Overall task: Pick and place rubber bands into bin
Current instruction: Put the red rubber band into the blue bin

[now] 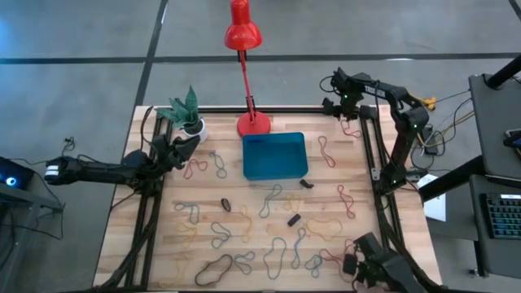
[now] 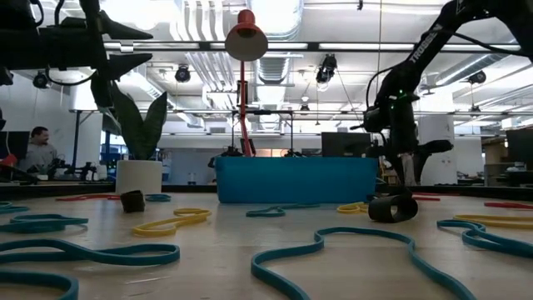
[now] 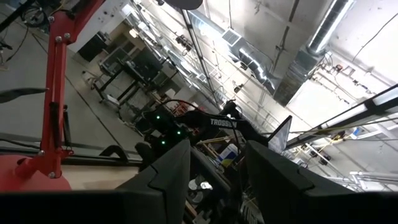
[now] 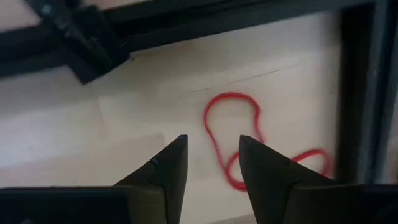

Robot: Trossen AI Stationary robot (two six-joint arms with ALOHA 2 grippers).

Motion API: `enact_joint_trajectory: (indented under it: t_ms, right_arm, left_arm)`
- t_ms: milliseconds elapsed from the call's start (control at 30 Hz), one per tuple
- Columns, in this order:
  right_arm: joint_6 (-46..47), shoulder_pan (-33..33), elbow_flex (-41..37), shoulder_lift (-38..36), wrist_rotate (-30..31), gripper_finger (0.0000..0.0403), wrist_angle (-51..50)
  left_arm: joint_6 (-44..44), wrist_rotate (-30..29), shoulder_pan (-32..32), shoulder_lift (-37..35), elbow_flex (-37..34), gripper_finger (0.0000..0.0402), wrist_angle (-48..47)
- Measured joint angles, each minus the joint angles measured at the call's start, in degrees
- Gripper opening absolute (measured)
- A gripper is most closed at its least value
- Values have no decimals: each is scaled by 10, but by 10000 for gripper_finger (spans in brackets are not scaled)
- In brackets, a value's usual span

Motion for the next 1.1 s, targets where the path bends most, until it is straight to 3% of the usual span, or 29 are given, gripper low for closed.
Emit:
enact_joint_trajectory:
  t_ms: [100,333,500,633,1100]
  right_arm:
    - [31,-10,0,22,-36,130,-3]
    - [31,-7,36,62,-32,130,-15]
    - [29,-8,59,68,26,130,-7]
    - [29,-12,61,70,30,130,-7]
    - [68,-7,53,75,-26,130,-16]
  left_arm:
    - [0,0,0,1,0,141,0]
    - [0,0,0,0,0,141,0]
    - [0,0,0,0,0,141,0]
    - [1,-2,0,0,0,141,0]
    - [1,-22,0,0,0,141,-1]
